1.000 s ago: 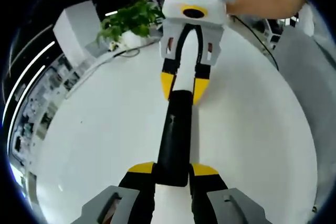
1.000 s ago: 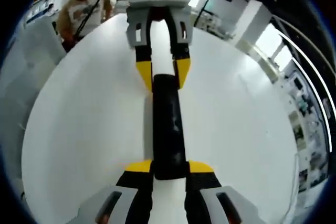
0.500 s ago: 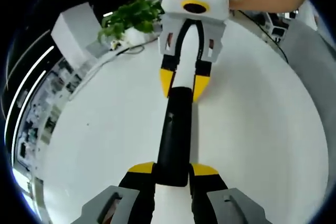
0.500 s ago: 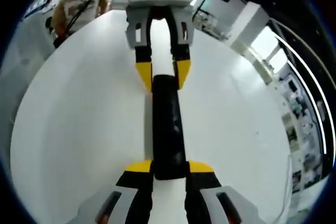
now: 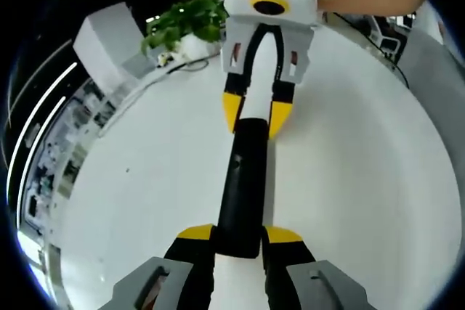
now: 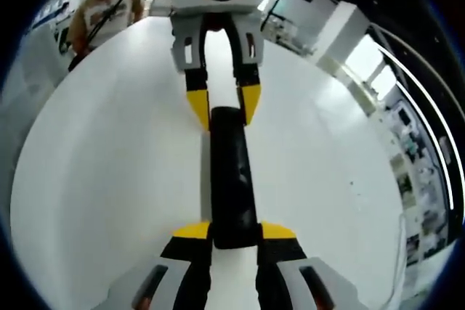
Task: Press the specified remote control buttons in sequence, fully releasing each button before pressing the next.
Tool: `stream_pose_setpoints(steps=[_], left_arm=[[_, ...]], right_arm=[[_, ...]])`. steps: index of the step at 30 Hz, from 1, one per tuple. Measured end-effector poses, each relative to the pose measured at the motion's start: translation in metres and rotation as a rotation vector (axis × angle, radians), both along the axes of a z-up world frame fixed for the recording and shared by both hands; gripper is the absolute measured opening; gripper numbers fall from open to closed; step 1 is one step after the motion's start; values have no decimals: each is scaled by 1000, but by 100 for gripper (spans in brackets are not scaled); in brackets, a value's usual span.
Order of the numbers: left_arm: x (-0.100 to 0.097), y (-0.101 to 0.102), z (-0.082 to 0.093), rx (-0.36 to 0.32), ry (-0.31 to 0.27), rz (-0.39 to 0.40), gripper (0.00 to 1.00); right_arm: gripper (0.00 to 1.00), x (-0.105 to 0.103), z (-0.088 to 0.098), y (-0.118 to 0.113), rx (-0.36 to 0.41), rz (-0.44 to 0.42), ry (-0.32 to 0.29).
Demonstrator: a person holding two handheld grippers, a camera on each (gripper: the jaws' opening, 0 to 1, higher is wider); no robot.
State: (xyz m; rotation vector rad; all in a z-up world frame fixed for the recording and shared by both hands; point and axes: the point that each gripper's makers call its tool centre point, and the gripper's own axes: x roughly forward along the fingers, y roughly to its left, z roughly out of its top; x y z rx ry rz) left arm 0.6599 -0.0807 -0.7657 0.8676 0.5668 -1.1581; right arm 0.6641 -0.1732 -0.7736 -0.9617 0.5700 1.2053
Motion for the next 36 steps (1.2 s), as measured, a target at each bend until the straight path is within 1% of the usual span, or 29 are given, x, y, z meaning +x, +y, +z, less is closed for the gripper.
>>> stream_pose_setpoints(steps=[3,11,12,18,25,28,36], left_arm=[[5,1,-1,1,2,10,24],[7,1,-3,8,10,11,24],[8,2,-3,12,8,11,24],[9,2,-5,15,21,18,24],[10,2,-7,11,29,23,24],[11,2,-7,6,32,28,24],[12,2,-8,-7,50,32,24]], right_arm=[[19,4,-1,1,6,-1,6],[19,5,-2,2,16,4,22],[19,5,-3,2,23,0,36],[20,8,-2,3,30,9,40],[20,8,-4,4,29,13,49],[20,9,-3,5,38,15,51],[20,10,-3,6,61,9,78]])
